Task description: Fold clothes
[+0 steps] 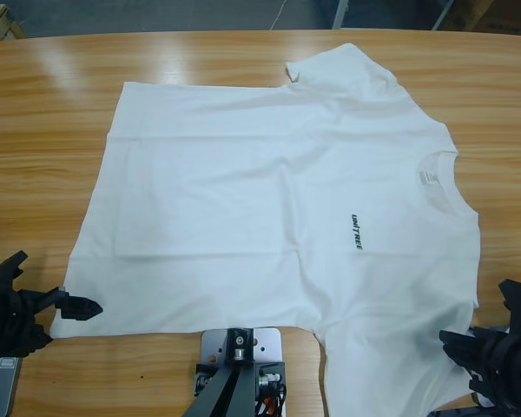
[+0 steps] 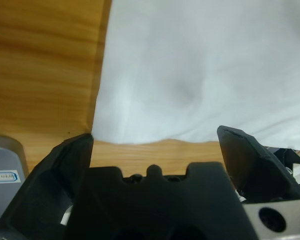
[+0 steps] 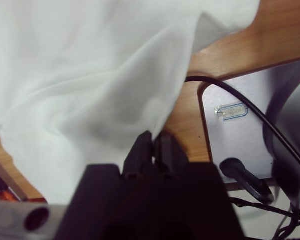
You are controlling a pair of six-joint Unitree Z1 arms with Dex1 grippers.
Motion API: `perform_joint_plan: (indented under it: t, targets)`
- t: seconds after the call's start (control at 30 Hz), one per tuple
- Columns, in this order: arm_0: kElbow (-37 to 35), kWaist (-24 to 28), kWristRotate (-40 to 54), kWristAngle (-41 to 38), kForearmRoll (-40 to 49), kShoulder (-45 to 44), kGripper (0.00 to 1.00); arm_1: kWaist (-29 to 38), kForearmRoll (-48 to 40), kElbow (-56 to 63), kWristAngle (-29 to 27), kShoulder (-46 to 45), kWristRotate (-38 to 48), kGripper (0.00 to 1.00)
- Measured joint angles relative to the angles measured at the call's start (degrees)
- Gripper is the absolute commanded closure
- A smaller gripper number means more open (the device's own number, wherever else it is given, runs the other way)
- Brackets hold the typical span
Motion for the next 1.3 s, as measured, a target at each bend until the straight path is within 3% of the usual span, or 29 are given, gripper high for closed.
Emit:
perform_joint_plan:
  t: [0.27, 0.37, 0.5, 0.6, 0.9, 1.3]
  targets:
    - [0.32, -0.93, -1.95, -0.69, -0.20, 0.01, 0.065, 0.00, 0.09, 0.00, 0.00, 0.00, 0.00, 1.000]
    - [0.56, -0.94, -2.17, -0.32, -1.61, 0.41, 0.175, 0.00, 0.09, 0.00, 0.00, -0.01, 0.00, 1.000]
    - [0.74, -0.95, -2.48, 1.39, -3.99, 0.42, 0.535, 0.00, 0.09, 0.01, 0.05, -0.20, 0.00, 1.000]
    - [1.30, -0.95, -2.33, 2.23, -5.40, 0.41, 0.990, 0.00, 0.09, 0.02, 0.05, -0.25, 0.00, 1.000]
    - [1.72, -0.95, -2.06, 3.14, -6.60, 0.17, 1.000, 0.00, 0.09, 0.08, 0.05, -0.88, 0.00, 1.000]
    - [1.33, -0.95, -2.06, 2.14, -1.86, -2.56, 1.000, 0.00, 0.09, 0.08, 0.05, -0.98, 0.00, 1.000]
